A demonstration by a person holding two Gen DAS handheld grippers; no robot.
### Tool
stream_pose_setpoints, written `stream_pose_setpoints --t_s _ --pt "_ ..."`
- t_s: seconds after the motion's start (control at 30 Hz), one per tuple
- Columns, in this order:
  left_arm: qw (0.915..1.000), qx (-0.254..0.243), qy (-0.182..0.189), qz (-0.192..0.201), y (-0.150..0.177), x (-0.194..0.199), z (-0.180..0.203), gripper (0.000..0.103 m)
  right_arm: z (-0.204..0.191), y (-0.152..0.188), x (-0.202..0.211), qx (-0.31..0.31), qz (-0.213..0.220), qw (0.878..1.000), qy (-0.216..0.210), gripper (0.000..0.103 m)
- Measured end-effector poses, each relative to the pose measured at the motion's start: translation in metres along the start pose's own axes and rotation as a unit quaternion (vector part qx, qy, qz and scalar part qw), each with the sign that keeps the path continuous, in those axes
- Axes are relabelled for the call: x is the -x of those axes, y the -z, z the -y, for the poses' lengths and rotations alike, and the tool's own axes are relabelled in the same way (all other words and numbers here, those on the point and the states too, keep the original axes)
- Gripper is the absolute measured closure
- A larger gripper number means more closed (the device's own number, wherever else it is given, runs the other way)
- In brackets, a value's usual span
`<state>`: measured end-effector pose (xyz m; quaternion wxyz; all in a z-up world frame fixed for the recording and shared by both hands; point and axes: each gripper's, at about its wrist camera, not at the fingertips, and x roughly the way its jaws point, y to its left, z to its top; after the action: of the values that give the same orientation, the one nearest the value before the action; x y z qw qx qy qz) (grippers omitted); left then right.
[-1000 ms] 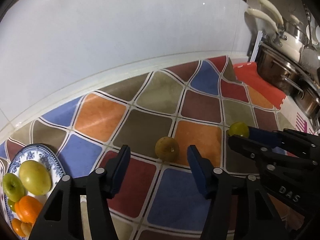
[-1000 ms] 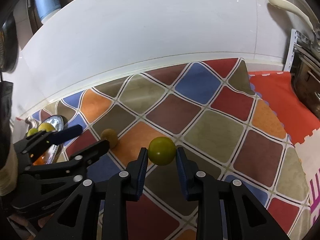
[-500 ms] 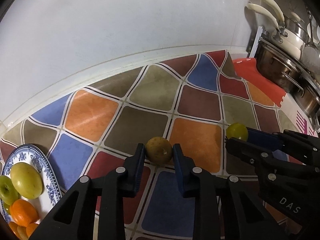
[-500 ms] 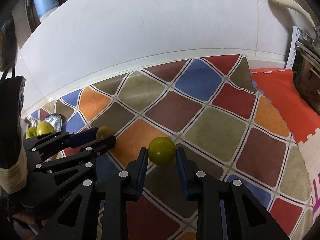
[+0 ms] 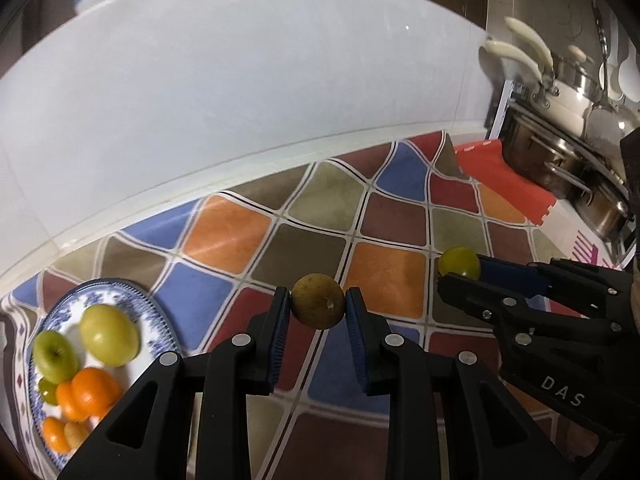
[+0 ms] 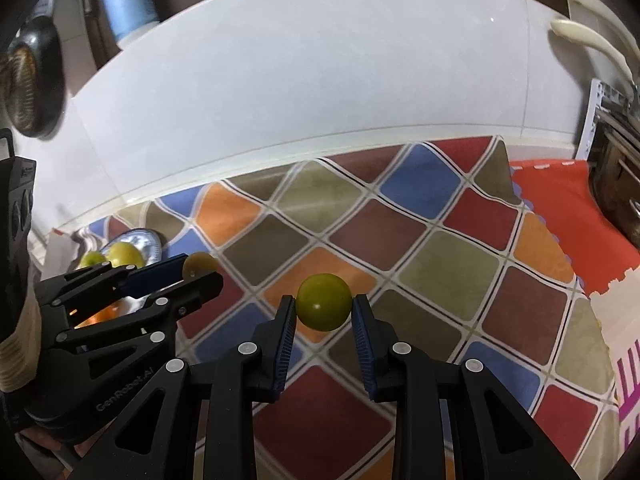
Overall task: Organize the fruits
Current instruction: 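Carry the brown fruit with the left tool while the right tool carries the green fruit over the plate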
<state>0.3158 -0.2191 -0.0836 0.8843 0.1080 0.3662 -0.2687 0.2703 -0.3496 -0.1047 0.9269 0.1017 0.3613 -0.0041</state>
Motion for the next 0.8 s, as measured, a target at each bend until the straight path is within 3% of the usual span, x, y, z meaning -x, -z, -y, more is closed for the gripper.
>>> stream_pose_setpoints --t_s 0.8 --pt "0.9934 0.069 -0.074 0.053 0.06 0.13 -0.05 0.074 -0.098 0.022 0.069 0.08 0.031 0.993 -0.077 0.073"
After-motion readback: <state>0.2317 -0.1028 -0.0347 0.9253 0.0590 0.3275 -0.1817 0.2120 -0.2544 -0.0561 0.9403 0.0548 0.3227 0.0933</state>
